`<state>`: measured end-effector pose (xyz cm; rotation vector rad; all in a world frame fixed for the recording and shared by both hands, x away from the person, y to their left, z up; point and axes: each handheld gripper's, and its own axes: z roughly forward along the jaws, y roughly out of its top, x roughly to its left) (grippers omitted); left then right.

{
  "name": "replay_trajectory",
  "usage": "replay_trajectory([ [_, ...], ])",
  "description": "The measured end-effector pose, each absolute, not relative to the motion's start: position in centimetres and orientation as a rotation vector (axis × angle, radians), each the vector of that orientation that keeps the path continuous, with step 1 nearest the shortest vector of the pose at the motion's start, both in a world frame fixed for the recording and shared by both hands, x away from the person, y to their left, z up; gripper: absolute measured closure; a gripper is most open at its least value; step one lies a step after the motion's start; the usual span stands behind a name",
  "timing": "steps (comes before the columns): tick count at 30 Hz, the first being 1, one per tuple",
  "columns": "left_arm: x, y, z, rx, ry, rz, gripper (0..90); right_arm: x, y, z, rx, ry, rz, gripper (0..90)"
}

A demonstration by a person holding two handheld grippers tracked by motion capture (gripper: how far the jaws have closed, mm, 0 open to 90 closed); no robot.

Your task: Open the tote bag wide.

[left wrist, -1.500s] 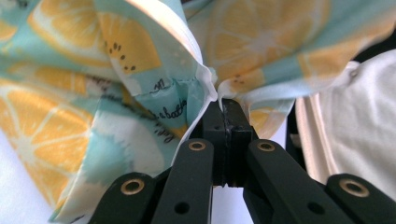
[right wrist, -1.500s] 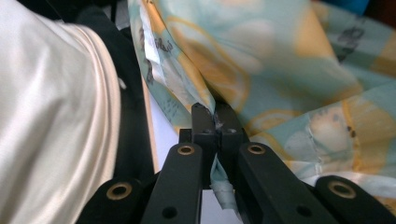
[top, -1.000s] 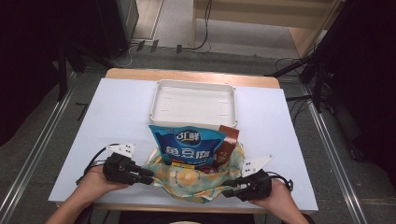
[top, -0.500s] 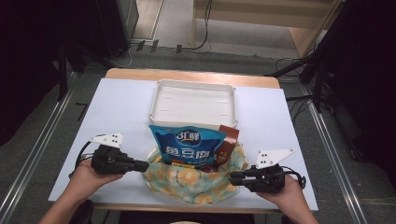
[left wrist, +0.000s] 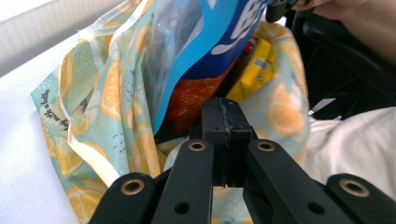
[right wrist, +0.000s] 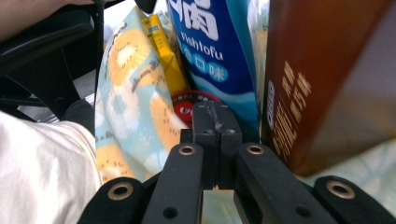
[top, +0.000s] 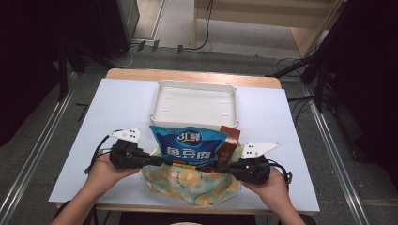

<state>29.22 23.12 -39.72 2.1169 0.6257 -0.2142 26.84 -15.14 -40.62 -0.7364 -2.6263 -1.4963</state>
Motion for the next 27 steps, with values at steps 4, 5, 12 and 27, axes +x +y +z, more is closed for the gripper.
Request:
replay_trajectory([
  [4, 29.4, 22.6, -40.2, 2.128, 0.638, -0.230, 90.0, 27.0, -14.4, -40.7, -0.731, -2.647, -1.498, 90.0],
  [5, 29.4, 22.5, -40.3, 2.133, 0.634, -0.236, 90.0, 27.1, -14.2, -40.7, -0.728, -2.641, -1.500, 90.0],
  [12, 29.0, 22.3, -41.1, 2.151, 0.618, -0.292, 90.0, 26.4, -13.6, -40.9, -0.665, -2.618, -1.474, 90.0],
  [27, 28.2, 22.2, -41.8, 2.175, 0.603, -0.330, 90.0, 25.0, -12.4, -41.7, -0.572, -2.605, -1.436, 90.0],
])
